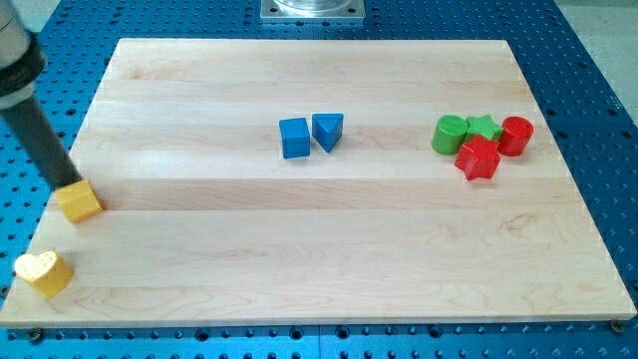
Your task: Place your arm at the bottom of the red circle
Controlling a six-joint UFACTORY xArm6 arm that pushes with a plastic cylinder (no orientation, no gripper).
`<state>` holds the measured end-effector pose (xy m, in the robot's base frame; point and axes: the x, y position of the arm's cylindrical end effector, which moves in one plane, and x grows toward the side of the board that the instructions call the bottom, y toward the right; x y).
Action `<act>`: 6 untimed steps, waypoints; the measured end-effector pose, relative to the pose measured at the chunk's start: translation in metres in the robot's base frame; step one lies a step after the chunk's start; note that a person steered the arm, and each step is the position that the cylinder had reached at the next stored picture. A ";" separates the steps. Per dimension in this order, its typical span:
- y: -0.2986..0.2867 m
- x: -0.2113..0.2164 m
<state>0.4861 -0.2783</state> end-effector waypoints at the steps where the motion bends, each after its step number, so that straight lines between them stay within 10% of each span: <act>1: 0.024 0.000; 4: 0.047 0.025; 6: 0.062 -0.046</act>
<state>0.4401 -0.2163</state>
